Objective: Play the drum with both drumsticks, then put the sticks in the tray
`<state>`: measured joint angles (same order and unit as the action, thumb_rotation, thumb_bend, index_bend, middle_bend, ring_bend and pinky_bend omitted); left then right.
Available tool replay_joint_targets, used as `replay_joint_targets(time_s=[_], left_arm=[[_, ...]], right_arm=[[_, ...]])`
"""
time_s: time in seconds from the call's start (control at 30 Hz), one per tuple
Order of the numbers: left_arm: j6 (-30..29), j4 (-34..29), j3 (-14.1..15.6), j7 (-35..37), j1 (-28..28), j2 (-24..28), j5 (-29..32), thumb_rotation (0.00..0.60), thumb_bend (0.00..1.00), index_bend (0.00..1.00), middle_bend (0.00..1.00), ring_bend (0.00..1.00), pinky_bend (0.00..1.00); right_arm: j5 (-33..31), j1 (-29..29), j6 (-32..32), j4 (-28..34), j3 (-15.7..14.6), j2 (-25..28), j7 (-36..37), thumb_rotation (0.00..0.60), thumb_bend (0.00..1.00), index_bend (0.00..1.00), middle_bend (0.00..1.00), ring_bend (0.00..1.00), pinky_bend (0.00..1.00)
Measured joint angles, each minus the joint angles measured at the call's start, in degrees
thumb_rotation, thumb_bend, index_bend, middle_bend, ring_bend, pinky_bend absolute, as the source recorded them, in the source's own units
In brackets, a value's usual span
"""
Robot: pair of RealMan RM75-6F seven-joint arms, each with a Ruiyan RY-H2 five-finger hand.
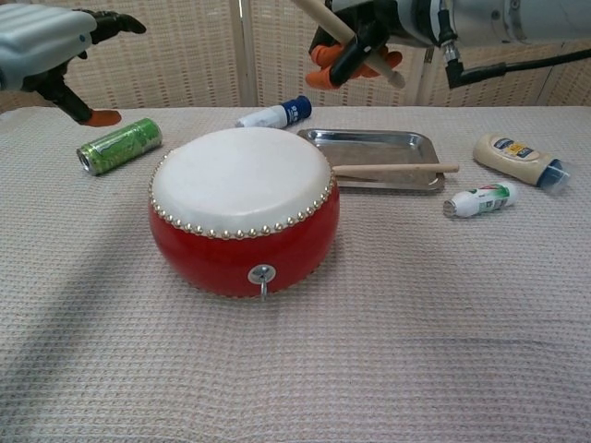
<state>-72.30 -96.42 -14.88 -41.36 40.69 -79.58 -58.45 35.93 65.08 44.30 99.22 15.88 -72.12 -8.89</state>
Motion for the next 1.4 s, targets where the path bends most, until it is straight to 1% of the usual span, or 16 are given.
replay_joint_targets(time_s=[0.13, 0.33, 0.5, 0.63, 0.83, 1.0, 1.2, 1.4], left_arm=[[0.17, 0.45, 0.27, 0.96, -0.5, 0.62, 0.44, 0.6, 0.31, 0.0, 0.0, 0.02, 0.22], [0.17, 0.95, 0.69, 3.1, -1.46, 1.75, 0.54, 0.6, 0.31, 0.0, 0.0, 0.02, 0.22], [-0.54, 0.79, 0.91, 4.4, -2.28, 2.51, 0.09, 0.6, 0.31, 0.0, 0.0, 0.02, 0.22], [-1.19, 0.32, 1.06, 5.3, -2.98, 3.24, -0.46, 0.6, 0.31, 0.0, 0.0, 0.02, 0.22], [-2.22, -0.65, 1.4, 6.91, -4.18, 4.46, -1.76, 0.6, 0.31, 0.0, 0.0, 0.02, 0.22], [-2.38, -1.01, 1.91, 8.17, -4.99, 5.24, -2.6, 0.6, 0.31, 0.0, 0.0, 0.02, 0.22], [-1.98, -1.11, 2.16, 10.03, -5.78, 5.95, -2.84, 0.6, 0.31, 0.0, 0.0, 0.02, 0.22], [-1.57, -0.5, 2.37, 11.99, -6.61, 6.64, -3.11, 0.6, 0.31, 0.0, 0.0, 0.02, 0.22]], right_arm=[[-0.43, -0.78, -0.18, -1.63, -0.78, 1.22, -0.06, 0.6, 0.44, 1.0, 0.89, 1.0, 1.0], [-0.14, -1.95, -3.07, -7.54, -2.9, 2.36, -0.11, 0.6, 0.44, 1.0, 0.89, 1.0, 1.0], [1.94, -2.26, -6.69, -14.26, -4.8, 1.7, -0.26, 0.6, 0.43, 1.0, 0.89, 1.0, 1.0], [4.54, -2.2, -9.19, -21.23, -6.51, -0.51, -0.85, 0.6, 0.43, 1.0, 0.89, 1.0, 1.0], [8.38, -1.97, -11.87, -34.62, -8.56, -7.07, -1.6, 0.6, 0.43, 1.0, 0.89, 1.0, 1.0], [12.02, -1.63, -14.21, -47.72, -9.63, -14.41, -1.64, 0.6, 0.43, 1.0, 0.89, 1.0, 1.0], [16.06, -0.85, -17.96, -63.26, -10.16, -23.58, -1.12, 0.6, 0.43, 1.0, 0.89, 0.99, 1.0], [19.9, 0.15, -21.87, -76.87, -10.16, -32.29, -0.48, 0.6, 0.43, 0.99, 0.89, 0.94, 1.0]])
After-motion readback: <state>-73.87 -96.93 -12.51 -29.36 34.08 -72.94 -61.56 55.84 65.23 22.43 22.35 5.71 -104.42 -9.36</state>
